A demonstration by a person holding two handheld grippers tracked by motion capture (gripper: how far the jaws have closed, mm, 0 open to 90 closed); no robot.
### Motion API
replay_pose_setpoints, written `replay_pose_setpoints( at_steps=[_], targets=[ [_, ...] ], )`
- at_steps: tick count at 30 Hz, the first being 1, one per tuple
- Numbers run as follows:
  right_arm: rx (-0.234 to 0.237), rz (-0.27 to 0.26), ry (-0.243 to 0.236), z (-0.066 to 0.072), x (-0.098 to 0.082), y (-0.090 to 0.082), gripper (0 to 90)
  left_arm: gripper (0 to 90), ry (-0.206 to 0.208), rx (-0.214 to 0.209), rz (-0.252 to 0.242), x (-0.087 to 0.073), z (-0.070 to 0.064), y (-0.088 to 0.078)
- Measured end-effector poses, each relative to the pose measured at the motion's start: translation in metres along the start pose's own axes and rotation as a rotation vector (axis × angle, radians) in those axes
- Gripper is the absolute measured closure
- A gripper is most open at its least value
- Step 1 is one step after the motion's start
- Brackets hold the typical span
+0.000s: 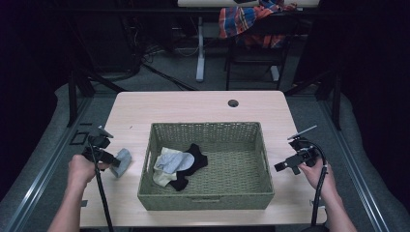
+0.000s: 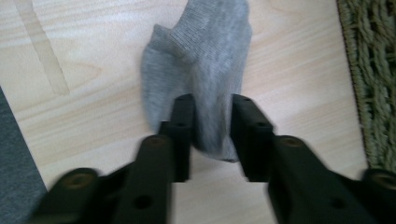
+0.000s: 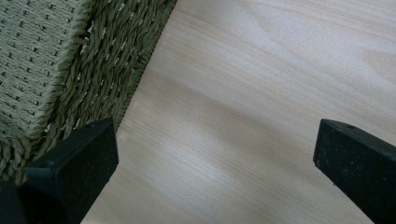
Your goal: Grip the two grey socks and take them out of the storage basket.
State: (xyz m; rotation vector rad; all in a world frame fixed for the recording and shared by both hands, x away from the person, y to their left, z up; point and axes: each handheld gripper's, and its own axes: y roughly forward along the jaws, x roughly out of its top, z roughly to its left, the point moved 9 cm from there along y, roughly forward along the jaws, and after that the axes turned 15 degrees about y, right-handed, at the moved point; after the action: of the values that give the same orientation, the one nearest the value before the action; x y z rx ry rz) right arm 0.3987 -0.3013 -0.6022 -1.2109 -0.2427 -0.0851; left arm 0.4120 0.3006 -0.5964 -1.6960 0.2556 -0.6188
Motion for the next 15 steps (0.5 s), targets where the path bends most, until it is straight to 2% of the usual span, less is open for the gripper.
replay_pose_setpoints(
  at_steps=[1,2,3,7,9,11,12,15],
  targets=[
    [0.000,0.000,-0.001,0.000,0.000,0.000,0.0,53.9,-0.006,0.007,-0.005,0.000,0.000,-0.004],
    [-0.014,0.031,-0.025,-0.002,-0.001,-0.002,0.0,46.9,-0.007,0.017,-0.009,0.000,0.000,-0.009],
    [-0.010,0.007,-0.004,0.000,0.000,0.000,0.0,40.5,-0.005,0.028,-0.017,0.001,0.000,-0.014],
    [-0.012,0.003,0.002,0.000,0.000,0.000,0.0,20.4,0.035,0.052,-0.040,0.009,-0.011,-0.041],
    [-0.013,0.004,0.001,0.000,0.000,0.000,0.0,16.4,0.068,0.068,-0.066,0.016,-0.019,-0.056],
    [-0.019,0.034,-0.026,-0.002,-0.001,-0.002,0.0,14.5,0.104,0.079,-0.087,0.024,-0.029,-0.068],
    [-0.012,0.013,-0.009,0.000,0.000,-0.001,0.0,13.1,0.124,0.086,-0.093,0.028,-0.034,-0.074],
    [-0.009,0.007,-0.004,0.000,0.000,-0.001,0.0,8.4,0.180,0.108,-0.114,0.042,-0.051,-0.087]
  ],
)
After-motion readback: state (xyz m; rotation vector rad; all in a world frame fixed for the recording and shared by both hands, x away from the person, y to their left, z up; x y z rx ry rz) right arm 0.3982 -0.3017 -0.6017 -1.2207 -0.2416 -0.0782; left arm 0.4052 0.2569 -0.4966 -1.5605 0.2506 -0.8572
